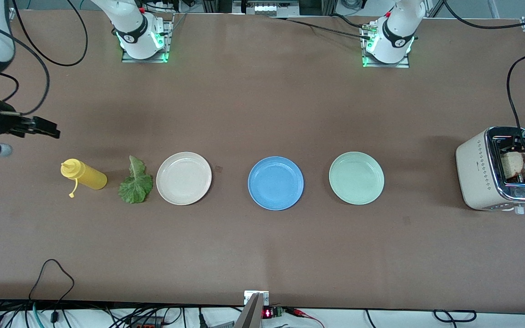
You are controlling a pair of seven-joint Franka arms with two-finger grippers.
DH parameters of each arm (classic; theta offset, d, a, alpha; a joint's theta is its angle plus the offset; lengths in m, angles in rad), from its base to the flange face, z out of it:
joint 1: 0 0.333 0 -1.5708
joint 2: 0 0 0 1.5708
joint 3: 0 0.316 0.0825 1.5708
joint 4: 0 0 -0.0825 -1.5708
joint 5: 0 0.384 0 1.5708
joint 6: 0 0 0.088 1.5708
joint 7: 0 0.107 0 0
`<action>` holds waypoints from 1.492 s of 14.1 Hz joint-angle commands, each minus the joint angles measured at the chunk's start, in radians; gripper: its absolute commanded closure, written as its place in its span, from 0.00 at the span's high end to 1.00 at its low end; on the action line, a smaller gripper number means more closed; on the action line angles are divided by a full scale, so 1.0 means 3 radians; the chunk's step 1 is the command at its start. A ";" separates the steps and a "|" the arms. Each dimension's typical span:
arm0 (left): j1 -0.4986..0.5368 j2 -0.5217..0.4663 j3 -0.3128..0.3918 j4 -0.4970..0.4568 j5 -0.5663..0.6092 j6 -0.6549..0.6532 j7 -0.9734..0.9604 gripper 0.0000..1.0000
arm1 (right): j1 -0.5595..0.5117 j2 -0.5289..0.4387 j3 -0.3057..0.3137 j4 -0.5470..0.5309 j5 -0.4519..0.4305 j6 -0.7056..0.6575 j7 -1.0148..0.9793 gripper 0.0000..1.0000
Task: Make sandwich in blue plate with both arms
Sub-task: 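Grasp a bread slice with the left gripper while the right gripper grasps lettuce, then carry the bread onto the blue plate with the left gripper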
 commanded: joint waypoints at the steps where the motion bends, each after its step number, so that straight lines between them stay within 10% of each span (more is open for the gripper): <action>1: 0.0066 0.0014 -0.0055 -0.0001 0.0015 0.0037 0.0086 0.50 | 0.0228 0.0243 0.0005 0.0023 0.0040 0.0119 0.0089 1.00; 2: 0.0066 0.0024 -0.0055 -0.0001 0.0015 0.0016 0.0086 0.24 | 0.0299 0.0341 0.0005 0.0023 0.0040 0.0206 0.0156 1.00; 4: 0.0081 0.0050 -0.0060 0.0004 0.0010 0.0031 0.0086 0.02 | 0.0371 0.0489 0.0005 0.0013 0.0040 0.0354 0.0157 1.00; 10: 0.0061 -0.0088 -0.0111 0.0147 -0.0036 -0.0014 0.0081 0.01 | 0.0448 0.0786 0.0011 -0.0283 0.0040 0.0962 0.0065 1.00; 16: 0.0046 -0.0170 -0.0775 0.0949 -0.0067 -0.1169 0.0096 0.01 | 0.0591 0.0909 0.0016 -0.1014 0.0030 0.2020 0.0054 1.00; 21: 0.0035 -0.0033 -0.1424 0.0976 -0.0209 -0.1548 0.0050 0.02 | 0.0627 0.1195 0.0011 -0.1005 0.0030 0.2353 0.0049 1.00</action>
